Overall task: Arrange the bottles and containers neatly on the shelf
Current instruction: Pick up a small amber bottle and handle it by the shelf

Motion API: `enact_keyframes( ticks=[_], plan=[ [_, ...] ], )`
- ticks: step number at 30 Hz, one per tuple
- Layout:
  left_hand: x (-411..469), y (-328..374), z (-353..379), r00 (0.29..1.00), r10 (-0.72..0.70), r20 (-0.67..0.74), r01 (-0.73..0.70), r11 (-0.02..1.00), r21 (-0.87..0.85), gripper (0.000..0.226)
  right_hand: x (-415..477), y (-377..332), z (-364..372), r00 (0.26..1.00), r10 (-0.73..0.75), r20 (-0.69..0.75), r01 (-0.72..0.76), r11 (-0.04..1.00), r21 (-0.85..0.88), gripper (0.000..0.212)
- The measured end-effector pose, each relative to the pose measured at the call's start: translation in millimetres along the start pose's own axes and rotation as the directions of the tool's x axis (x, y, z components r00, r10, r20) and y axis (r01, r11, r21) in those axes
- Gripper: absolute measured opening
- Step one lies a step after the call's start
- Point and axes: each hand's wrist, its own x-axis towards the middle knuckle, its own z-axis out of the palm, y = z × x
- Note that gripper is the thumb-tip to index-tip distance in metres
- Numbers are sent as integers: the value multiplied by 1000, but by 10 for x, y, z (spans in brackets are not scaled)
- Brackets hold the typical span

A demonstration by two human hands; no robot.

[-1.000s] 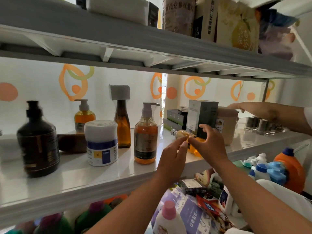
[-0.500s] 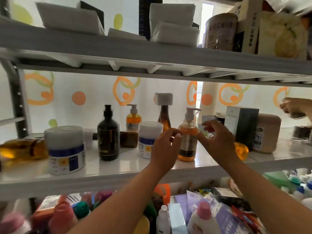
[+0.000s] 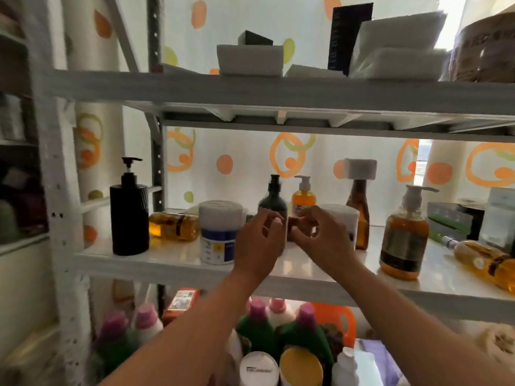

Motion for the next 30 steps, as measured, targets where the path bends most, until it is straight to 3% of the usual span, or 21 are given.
enact_keyframes(
  ticks=[5, 11, 21, 26, 30],
  plan=[
    [36, -309, -534, 977, -47, -210, 51, 999, 13, 25, -22, -350, 451, 997, -35, 64, 27, 992, 121, 26],
    [106, -650, -1078, 915, -221, -337, 185, 973, -136, 33, -197, -705, 1084, 977, -74, 202, 14, 959, 284, 24],
    [185, -972, -1480, 905, -408, -119, 357, 882, -308, 37, -281, -1121, 1986, 954, 38, 298, -169, 887, 429, 30],
    [281, -1141, -1489, 895, -445, -40, 406, 848, -340, 31, -87, -1157, 2232, 942, 135, 307, -241, 909, 339, 42],
    [429, -1257, -1437, 860, -504, -76, 465, 837, -290, 31, 147, -1137, 2360, 908, 213, 360, -338, 881, 332, 33]
  ],
)
